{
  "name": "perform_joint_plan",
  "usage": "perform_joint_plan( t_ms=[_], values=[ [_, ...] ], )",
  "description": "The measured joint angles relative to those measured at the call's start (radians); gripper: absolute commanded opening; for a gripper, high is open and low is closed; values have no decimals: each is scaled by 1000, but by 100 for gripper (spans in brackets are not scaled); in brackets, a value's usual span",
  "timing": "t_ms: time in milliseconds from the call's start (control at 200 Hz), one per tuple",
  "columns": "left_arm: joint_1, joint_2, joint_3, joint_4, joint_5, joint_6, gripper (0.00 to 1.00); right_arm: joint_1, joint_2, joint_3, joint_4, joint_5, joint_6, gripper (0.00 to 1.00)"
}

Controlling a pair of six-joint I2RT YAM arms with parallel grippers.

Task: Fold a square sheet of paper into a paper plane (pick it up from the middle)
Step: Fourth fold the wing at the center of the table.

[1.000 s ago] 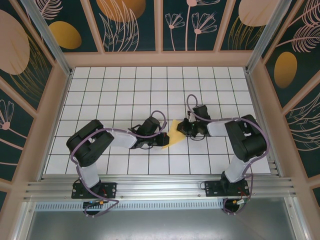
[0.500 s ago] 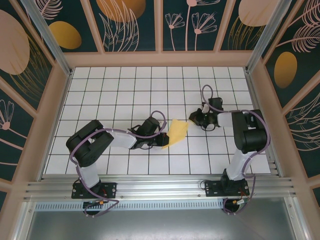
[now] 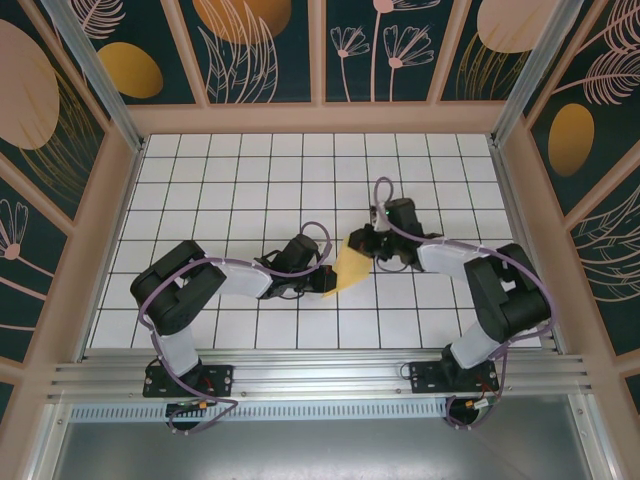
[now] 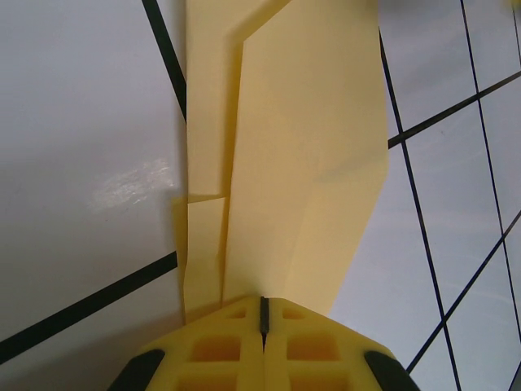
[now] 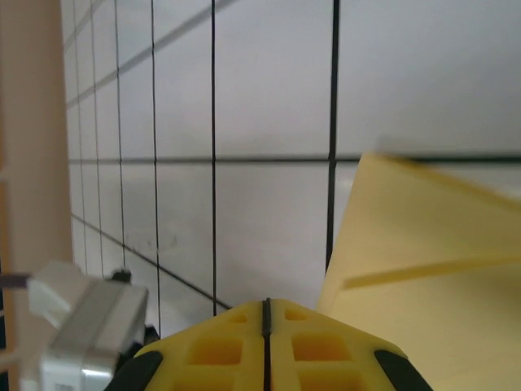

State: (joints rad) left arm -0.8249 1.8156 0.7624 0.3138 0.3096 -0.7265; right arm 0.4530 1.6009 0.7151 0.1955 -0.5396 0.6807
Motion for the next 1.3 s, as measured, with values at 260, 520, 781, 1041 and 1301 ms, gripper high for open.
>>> perform_joint_plan(
  t_ms=[260, 520, 781, 1041, 1301],
  values=[
    [1, 7, 14, -18, 3, 0, 0, 8, 133, -41, 45, -4, 14, 6],
    [2, -2, 22, -46, -6, 0, 0, -8, 143, -39, 46, -31, 6, 6],
    [13, -128, 23, -258, -87, 0, 8, -14, 148, -39, 53, -46, 7, 5],
    [40, -179, 127, -240, -8, -10, 11, -18, 154, -43, 80, -50, 33, 5],
    [41, 29, 182, -177, 51, -47, 8, -21, 164, -43, 100, -57, 52, 6]
  ],
)
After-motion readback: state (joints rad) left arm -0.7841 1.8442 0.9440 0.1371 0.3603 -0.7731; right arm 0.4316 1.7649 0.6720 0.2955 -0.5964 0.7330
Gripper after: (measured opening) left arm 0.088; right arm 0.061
